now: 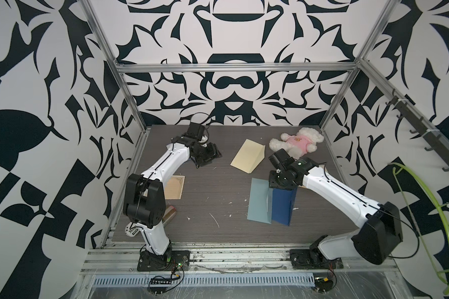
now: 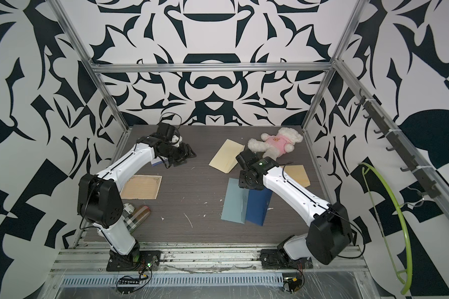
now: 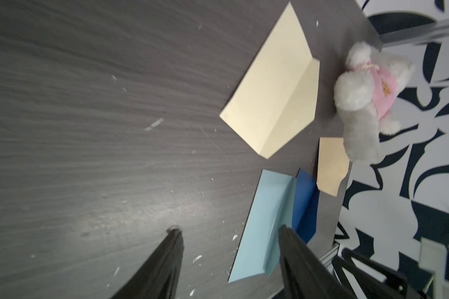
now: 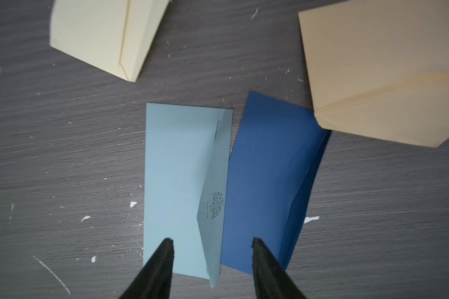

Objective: Take the letter paper out of the envelope
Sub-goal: Pick up the envelope from the center of the board.

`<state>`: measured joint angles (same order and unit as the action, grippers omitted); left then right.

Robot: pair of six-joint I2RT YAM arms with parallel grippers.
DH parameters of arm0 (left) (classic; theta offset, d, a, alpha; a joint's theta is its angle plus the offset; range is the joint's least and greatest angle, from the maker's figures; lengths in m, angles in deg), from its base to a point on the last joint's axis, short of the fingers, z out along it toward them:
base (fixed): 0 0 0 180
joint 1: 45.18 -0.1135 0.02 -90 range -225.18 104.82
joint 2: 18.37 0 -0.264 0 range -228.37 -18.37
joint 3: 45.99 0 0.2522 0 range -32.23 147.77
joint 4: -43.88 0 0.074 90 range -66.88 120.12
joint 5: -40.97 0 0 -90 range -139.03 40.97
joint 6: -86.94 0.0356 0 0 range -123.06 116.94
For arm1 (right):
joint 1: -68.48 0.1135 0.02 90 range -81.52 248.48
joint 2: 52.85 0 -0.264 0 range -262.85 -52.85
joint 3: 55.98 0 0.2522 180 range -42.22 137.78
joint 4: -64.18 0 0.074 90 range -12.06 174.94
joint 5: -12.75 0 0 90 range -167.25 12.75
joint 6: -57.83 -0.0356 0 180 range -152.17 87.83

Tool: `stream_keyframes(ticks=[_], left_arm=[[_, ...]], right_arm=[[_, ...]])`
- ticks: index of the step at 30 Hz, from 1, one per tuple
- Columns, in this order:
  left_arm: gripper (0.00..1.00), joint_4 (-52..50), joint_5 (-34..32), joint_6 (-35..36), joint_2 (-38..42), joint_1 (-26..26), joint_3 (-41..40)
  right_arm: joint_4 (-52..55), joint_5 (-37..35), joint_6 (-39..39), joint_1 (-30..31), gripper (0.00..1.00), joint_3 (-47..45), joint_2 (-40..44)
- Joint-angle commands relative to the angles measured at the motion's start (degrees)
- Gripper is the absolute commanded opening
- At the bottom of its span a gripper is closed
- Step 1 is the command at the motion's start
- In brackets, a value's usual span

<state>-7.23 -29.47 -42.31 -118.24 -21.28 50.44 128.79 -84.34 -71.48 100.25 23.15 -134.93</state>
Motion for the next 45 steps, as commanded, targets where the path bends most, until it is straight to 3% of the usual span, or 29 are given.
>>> stream_keyframes(ticks=[1, 8, 17, 31, 37, 45], left_arm=[[0.59, 3.7, 1.3, -4.0, 1.9, 5.0, -4.6], [0.50, 9.9, 3.0, -8.4, -2.1, 15.7, -9.6], [0.42, 15.0, 5.4, -11.2, -11.1, 23.1, -8.9], [0.36, 14.6, 3.1, -11.9, -15.1, 24.1, -10.3], [0.35, 14.5, 3.4, -11.6, -15.7, 24.1, -10.3], [0.37, 14.2, 3.6, -11.0, -15.5, 24.1, -9.9]], right_arm=[[-2.2, 0.8, -0.9, 0.5, 0.54, -1.1, -1.2], [-4.5, 1.7, -1.4, 1.1, 0.54, -4.0, -5.1], [-5.6, 1.8, -1.9, 2.3, 0.52, -5.0, -9.4], [-6.2, 0.7, -0.9, 2.3, 0.43, -8.1, -10.8], [-7.1, 0.9, -0.6, 2.3, 0.32, -8.7, -11.3], [-7.4, 0.3, -1.0, 2.3, 0.08, -8.7, -11.2]])
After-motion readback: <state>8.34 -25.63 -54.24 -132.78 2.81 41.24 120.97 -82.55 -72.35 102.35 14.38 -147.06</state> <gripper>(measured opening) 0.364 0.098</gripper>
